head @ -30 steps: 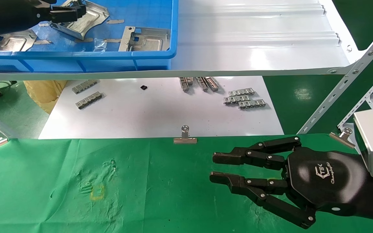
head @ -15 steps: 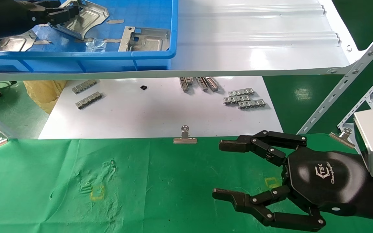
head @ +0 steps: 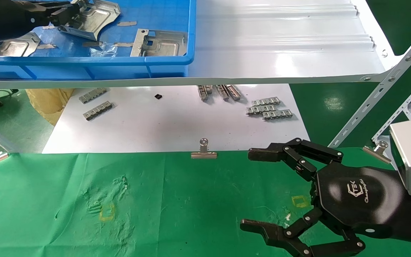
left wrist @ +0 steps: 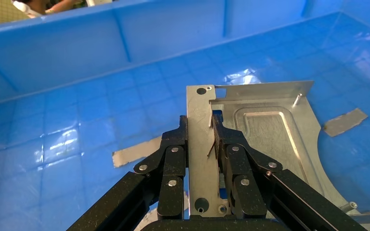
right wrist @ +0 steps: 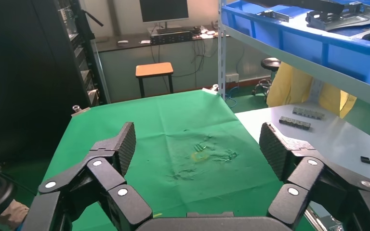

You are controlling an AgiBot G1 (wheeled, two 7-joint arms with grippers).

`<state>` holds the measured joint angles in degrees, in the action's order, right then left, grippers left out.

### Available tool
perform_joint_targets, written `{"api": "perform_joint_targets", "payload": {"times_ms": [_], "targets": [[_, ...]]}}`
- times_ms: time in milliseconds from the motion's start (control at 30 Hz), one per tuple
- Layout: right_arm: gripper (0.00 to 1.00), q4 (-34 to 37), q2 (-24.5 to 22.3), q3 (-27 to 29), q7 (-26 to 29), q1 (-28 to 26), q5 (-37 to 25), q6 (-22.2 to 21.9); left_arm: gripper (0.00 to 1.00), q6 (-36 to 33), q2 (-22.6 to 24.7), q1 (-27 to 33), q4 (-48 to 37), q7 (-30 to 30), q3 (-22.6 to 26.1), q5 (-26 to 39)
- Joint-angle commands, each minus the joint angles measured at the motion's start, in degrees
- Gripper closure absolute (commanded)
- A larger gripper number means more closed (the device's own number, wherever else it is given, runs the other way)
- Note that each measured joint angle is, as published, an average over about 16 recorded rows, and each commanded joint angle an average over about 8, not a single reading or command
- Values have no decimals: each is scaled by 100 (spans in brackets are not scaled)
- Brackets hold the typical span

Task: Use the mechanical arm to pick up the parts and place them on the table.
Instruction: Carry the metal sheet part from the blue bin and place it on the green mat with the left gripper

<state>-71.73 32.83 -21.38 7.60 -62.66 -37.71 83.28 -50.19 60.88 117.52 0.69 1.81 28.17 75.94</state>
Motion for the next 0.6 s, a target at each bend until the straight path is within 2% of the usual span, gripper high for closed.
{"api": "perform_joint_targets", "payload": {"times_ms": [33,233,600], "targets": [[0,0,0,0,0,0,0,0,100,-9,-6,15,9,2,-6,-8],[0,0,0,0,0,0,0,0,100,-802,-143,134,215,-162,-119,-184],[0,0,0,0,0,0,0,0,100,-3491,-574,-32,564,-879,-201,-412]]}}
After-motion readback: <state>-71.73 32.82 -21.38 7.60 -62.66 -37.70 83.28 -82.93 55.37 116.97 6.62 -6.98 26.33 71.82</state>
